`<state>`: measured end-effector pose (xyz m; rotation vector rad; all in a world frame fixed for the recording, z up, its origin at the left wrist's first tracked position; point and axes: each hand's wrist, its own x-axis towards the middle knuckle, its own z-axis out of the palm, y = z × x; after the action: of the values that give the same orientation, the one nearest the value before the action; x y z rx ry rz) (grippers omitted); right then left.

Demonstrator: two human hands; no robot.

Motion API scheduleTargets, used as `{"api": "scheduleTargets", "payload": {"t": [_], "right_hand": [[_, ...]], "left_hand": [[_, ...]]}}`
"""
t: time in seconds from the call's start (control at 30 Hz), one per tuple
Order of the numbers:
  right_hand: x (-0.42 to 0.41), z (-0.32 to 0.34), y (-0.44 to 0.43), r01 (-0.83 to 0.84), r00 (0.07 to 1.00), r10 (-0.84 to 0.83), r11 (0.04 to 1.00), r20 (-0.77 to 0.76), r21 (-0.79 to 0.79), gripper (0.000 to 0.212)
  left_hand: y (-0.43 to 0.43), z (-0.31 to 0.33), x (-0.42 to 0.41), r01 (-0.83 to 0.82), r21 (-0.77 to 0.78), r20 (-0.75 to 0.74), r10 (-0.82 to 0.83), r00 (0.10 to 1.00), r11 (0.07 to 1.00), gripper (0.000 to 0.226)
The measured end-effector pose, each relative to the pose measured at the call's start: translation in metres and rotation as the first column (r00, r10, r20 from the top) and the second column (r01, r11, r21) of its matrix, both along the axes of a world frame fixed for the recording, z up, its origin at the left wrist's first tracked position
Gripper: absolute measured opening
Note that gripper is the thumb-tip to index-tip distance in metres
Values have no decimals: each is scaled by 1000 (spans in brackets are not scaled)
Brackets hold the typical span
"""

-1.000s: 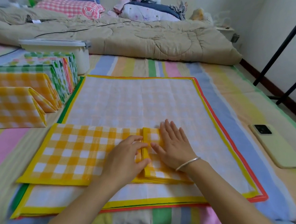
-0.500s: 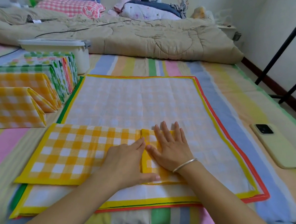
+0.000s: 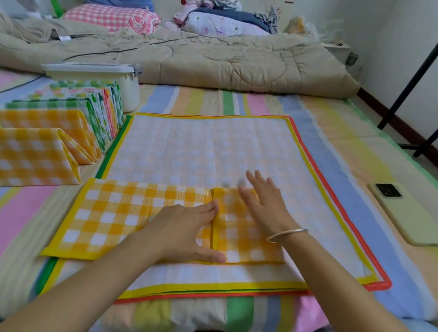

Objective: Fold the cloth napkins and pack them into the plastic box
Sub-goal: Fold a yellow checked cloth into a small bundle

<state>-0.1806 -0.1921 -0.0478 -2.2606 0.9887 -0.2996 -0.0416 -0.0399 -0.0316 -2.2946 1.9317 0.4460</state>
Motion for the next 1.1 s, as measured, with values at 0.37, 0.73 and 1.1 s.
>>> {"api": "scheduleTargets", "payload": {"t": [0.37,0.73,1.1], "right_hand": [[-9,44,52,-191,840,124,979,529,74,28],[13,-15,55,-149,973,137,987,186,53,51],[51,-4,81,-409,869,223,826,-441,-389,76]], "left_hand": [[-23,-5,-45,-87,-118,-51,82,995,989,101],[23,-6,30,-461,-300,-617,199,761,835,23],[36,4,132,-466,-233,-190,431,882,853,44]]}}
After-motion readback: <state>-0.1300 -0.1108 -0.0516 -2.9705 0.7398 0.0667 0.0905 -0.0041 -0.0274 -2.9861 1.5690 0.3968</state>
